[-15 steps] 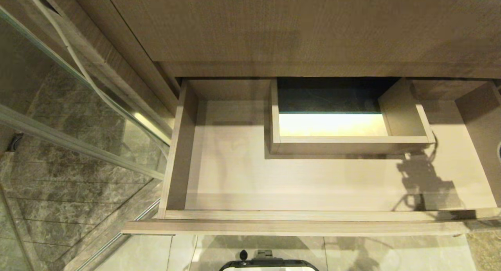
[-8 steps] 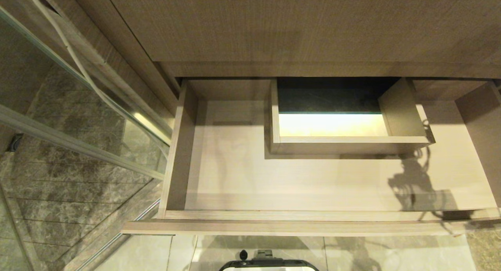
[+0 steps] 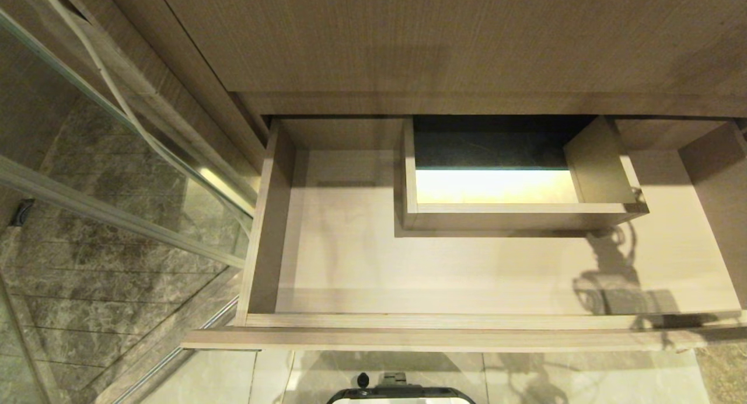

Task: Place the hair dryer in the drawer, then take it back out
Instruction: Place it on the countertop

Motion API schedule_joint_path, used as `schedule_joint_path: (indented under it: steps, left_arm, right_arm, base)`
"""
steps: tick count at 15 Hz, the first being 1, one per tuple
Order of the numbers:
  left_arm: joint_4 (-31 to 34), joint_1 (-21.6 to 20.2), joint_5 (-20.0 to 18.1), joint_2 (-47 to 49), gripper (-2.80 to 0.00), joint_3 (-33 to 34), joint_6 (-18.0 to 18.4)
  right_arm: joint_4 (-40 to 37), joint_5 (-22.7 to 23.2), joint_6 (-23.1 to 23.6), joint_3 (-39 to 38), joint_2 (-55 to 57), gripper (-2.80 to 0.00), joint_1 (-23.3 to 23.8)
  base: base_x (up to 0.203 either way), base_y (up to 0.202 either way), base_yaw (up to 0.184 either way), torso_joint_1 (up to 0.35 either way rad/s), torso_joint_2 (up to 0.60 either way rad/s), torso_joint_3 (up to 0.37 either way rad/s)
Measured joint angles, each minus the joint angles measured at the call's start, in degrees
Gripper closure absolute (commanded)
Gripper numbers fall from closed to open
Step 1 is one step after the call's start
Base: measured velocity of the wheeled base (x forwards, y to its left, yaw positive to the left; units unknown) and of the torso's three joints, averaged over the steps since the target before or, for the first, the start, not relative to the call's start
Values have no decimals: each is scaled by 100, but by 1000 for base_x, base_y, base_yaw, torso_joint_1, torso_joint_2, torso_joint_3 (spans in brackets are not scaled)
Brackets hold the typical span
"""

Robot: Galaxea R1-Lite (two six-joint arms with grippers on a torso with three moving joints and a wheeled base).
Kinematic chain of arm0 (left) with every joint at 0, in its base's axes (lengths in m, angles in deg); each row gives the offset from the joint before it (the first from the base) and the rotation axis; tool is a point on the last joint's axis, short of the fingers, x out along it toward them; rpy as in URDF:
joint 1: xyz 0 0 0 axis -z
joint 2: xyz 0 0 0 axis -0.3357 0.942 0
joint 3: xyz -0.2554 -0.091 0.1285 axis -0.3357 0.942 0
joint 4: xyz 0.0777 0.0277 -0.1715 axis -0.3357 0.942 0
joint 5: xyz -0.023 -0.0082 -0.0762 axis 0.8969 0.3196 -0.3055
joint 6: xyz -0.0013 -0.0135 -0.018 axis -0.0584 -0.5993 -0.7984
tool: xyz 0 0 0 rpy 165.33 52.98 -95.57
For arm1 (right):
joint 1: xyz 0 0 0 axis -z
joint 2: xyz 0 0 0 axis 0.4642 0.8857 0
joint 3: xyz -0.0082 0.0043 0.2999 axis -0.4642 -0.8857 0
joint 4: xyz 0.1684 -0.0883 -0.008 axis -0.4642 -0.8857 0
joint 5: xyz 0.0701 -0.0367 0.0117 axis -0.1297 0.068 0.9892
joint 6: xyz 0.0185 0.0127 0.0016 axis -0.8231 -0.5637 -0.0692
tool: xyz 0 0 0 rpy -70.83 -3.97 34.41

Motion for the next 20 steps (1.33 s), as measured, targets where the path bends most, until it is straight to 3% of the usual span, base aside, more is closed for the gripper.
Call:
schedule_joint_path:
  steps: [5, 14, 20]
  left_arm:
    - [-1, 5, 0, 0, 0, 0, 2]
    - [-5, 5, -2, 0, 0, -2, 0]
    - [0, 6, 0, 0, 0, 0, 0]
  right_arm:
    - [6, -6, -8, -44, -105, 0, 5]
    - [11, -9, -6, -130, -195, 0, 9]
    - [55, 0, -1, -149, -234, 0, 6]
  base:
    - [0, 0, 0, 95, -136, -51]
    - [0, 0, 0, 183, -476, -224]
    - [0, 0, 0, 377, -491, -241]
